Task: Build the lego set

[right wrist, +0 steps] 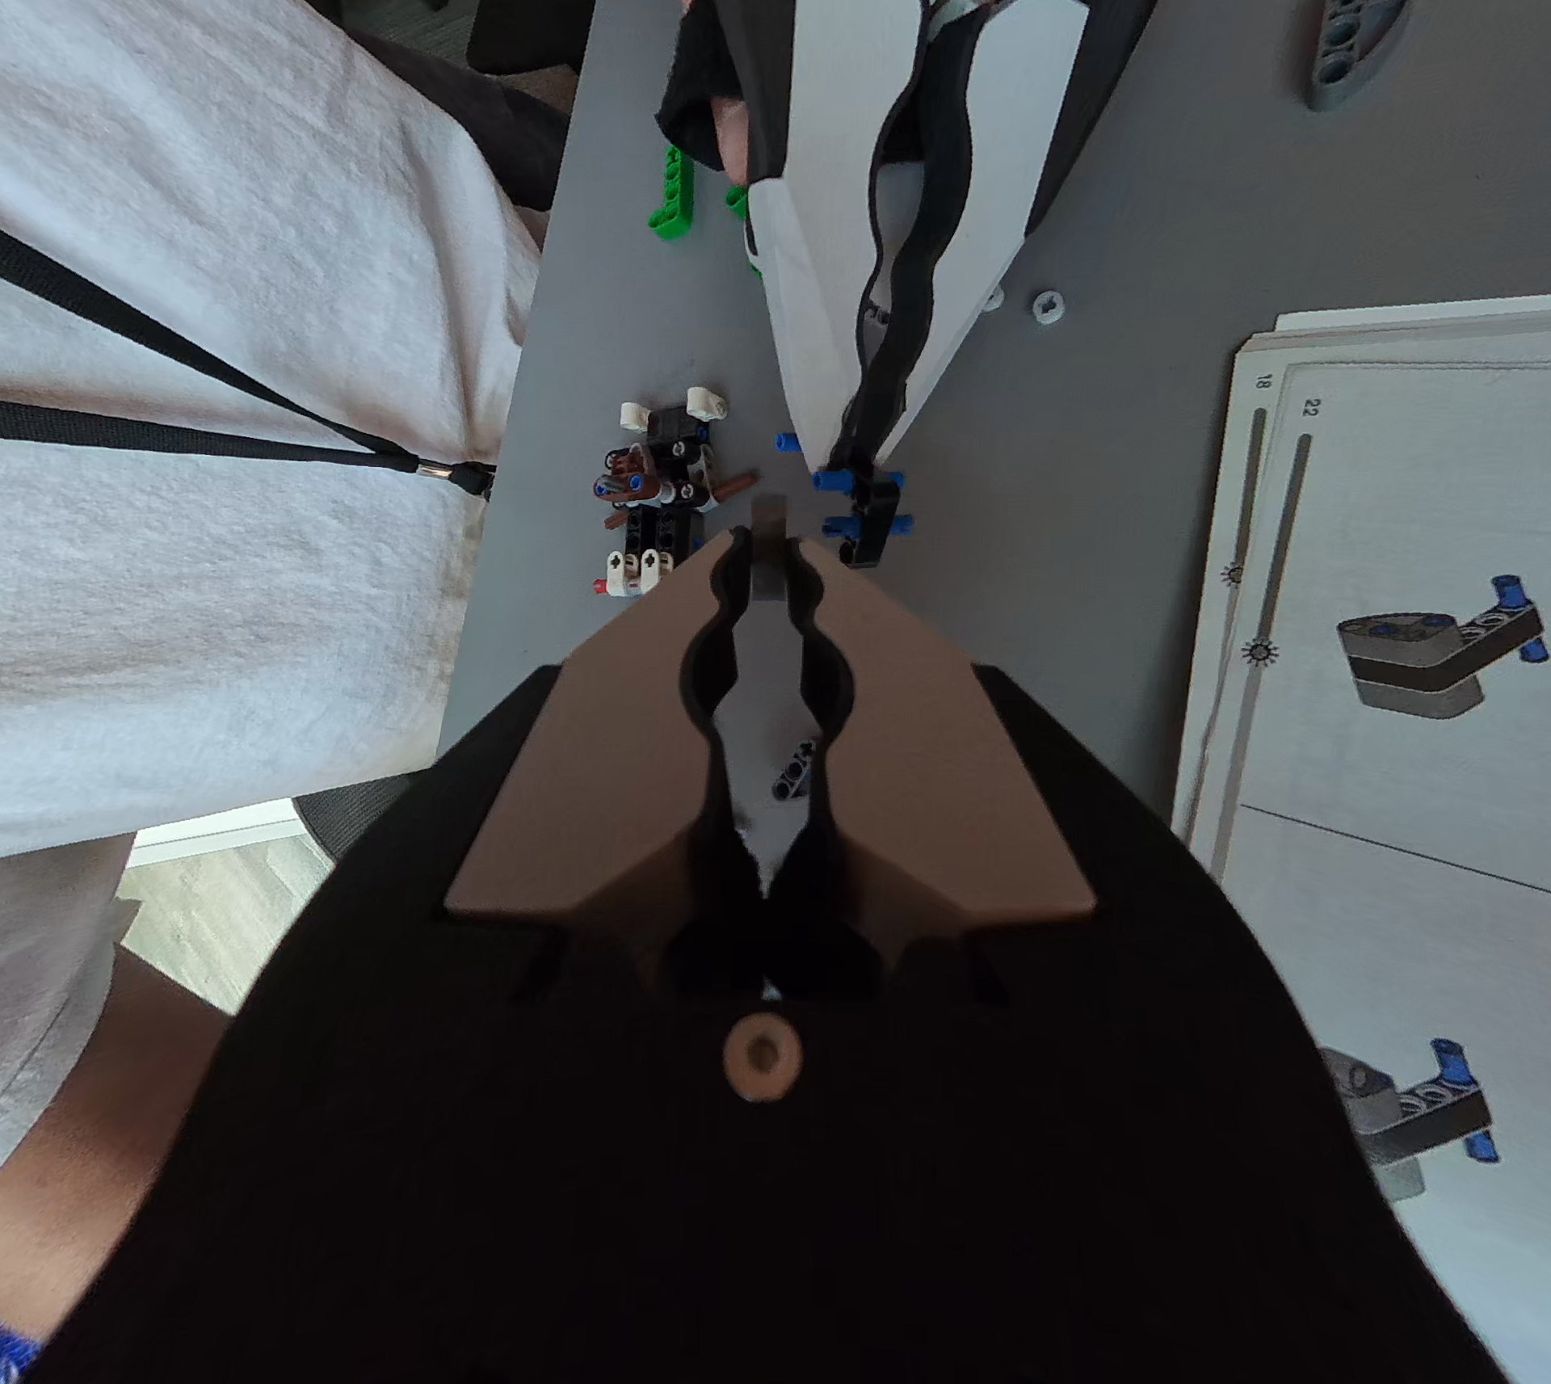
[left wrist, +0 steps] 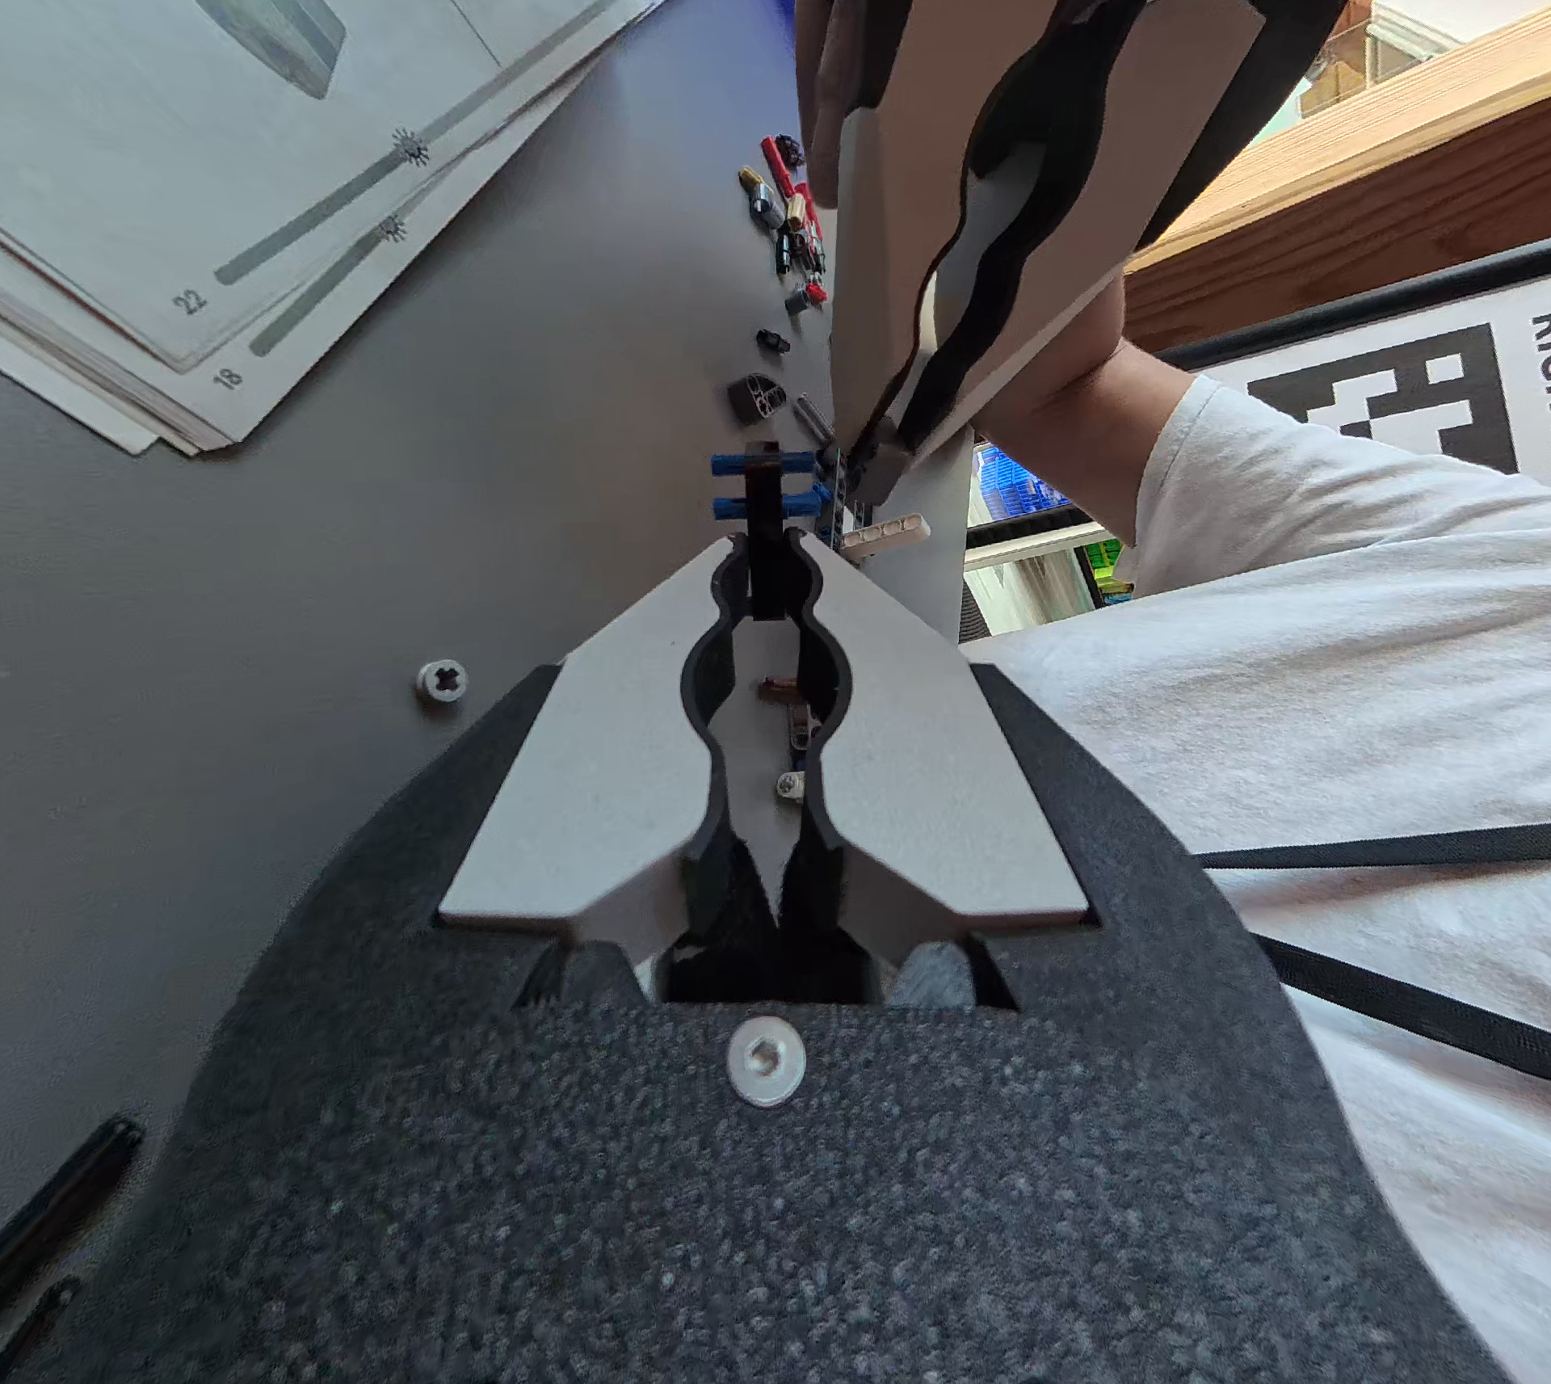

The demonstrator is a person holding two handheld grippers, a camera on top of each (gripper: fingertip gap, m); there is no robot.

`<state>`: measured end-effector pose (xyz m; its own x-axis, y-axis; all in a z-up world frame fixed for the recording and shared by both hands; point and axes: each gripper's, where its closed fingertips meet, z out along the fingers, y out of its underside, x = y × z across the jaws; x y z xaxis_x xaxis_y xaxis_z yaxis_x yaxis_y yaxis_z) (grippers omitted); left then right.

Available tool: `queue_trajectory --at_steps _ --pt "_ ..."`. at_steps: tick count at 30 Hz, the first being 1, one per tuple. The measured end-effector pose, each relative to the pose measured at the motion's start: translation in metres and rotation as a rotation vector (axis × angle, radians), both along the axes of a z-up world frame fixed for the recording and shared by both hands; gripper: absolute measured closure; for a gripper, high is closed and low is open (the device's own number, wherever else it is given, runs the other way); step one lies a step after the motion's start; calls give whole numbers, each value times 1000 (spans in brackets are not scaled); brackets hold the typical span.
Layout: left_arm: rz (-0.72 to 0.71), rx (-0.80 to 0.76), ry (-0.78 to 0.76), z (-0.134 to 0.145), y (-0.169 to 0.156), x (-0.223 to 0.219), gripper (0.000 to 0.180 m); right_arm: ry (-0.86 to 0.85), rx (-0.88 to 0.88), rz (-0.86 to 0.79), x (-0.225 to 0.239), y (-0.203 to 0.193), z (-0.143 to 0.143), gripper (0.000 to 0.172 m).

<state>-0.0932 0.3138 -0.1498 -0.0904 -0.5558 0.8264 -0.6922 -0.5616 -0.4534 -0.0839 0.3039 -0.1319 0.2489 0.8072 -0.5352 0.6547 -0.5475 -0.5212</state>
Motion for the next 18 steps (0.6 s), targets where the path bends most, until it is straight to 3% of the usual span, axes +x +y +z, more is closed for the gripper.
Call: queue_trajectory --at_steps 5,10,14,18 --pt "-46 45 8 -1 -7 -2 172 -7 -34 9 9 -6 2 166" --pt "-127 288 24 -11 -8 -8 180 -26 -30 3 19 -9 7 166" --pt "-179 317 48 -10 -14 -6 180 -10 8 -43 22 -9 11 166" --pt "-217 447 68 -13 -12 -7 180 17 83 -110 26 -15 10 166"
